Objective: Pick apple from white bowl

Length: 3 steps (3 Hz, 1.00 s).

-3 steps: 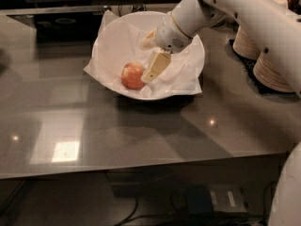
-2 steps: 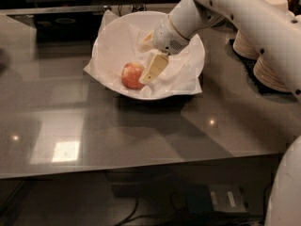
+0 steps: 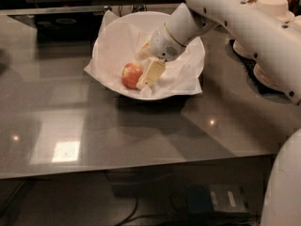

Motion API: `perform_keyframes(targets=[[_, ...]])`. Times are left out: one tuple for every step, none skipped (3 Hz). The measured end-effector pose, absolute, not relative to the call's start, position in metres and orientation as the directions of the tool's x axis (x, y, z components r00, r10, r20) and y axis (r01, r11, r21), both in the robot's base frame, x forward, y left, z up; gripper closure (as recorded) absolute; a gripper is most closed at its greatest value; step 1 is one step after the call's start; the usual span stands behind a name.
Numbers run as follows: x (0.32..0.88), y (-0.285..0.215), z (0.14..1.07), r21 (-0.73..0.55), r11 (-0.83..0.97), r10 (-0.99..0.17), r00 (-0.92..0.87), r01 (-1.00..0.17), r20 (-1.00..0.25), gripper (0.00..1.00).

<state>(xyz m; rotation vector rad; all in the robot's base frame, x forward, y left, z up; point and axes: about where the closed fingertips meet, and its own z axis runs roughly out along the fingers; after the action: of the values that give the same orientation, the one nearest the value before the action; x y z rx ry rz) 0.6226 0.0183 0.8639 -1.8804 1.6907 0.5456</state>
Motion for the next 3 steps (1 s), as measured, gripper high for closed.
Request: perform_keyframes(targets=[[0.6199, 0.0251, 0.8543, -0.101, -0.07, -0.77, 0.118, -0.992, -0.627, 0.36], [0.6199, 0.0251, 0.8543, -0.101, -0.07, -0.77, 0.118, -0.992, -0.627, 0.55], [0.6199, 0.0251, 0.8544, -0.101, -0.069, -0.77, 0.118, -0.992, -0.627, 0.79]])
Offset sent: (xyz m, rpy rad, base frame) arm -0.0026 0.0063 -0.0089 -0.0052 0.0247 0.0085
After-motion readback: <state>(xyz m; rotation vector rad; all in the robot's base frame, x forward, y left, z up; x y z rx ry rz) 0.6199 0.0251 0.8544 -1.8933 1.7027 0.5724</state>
